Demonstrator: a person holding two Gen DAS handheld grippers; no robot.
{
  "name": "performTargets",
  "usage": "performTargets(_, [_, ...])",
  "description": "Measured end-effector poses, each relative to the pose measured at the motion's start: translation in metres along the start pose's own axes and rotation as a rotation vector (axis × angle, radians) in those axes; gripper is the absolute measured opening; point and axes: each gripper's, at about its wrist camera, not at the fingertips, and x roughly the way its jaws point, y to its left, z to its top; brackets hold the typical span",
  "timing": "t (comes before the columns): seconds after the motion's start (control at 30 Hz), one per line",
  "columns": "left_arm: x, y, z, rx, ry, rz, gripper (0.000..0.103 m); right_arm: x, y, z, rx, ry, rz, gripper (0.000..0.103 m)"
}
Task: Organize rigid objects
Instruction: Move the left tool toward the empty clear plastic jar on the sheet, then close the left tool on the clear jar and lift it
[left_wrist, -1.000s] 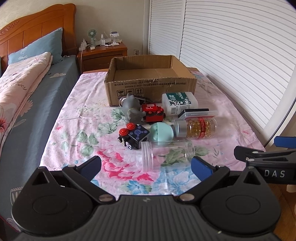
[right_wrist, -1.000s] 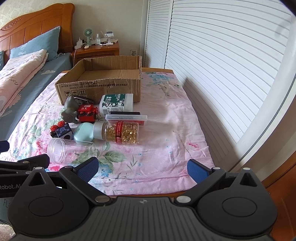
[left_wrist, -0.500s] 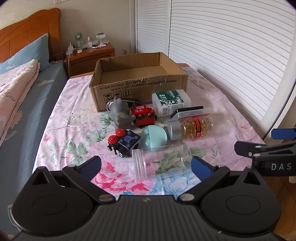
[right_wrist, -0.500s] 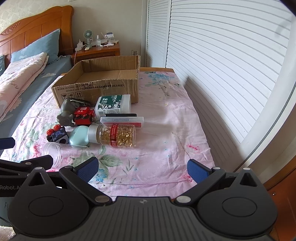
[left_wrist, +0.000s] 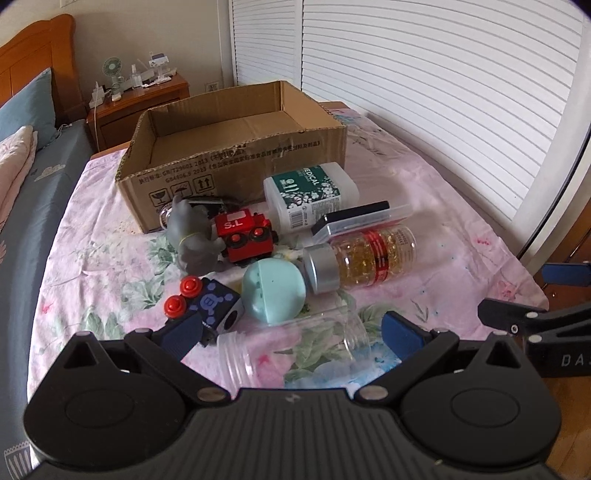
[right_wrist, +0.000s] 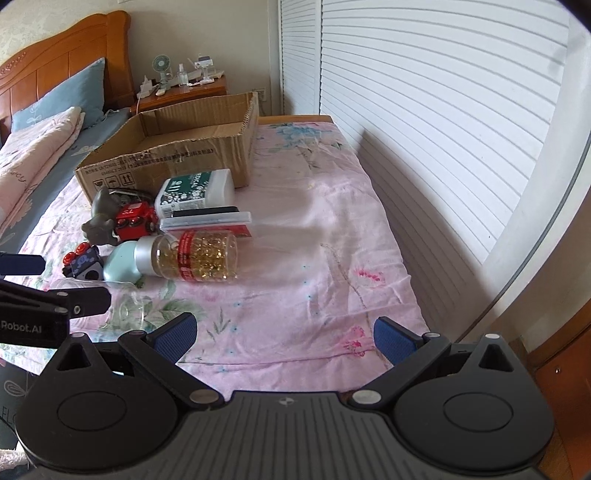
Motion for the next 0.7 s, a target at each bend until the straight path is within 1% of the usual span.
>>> performTargets(0.1, [0.013,-0.007,0.001,0.043,0.001,0.037,0.102,0.003,-0.004,0.000,0.009,0.007,-0.006,0.103])
performTargets(0.17, [0.021,-0.008,-0.001,0.063,0.023,0.078,0.102,0.007,-0.005,0.001,0.009,0.019,-0.013,0.103])
performTargets(0.2, [0.023,-0.007,-0.003,0.067,0.028,0.081,0.102,0.009,-0.005,0.001,0.008,0.024,-0.016,0.103])
performTargets(0.33, [0.021,0.005,-0.011,0.041,0.046,0.064,0.102,0.014,-0.004,0.001,-0.002,0.041,-0.016,0.103])
performTargets(0.53, [0.015,0.029,-0.024,0.010,0.055,0.091,0.102,0.024,0.003,0.003,-0.023,0.061,-0.003,0.103])
performTargets(0.7, [0.021,0.053,-0.033,-0.016,0.069,0.131,0.102,0.030,0.010,0.005,-0.052,0.068,0.008,0.103])
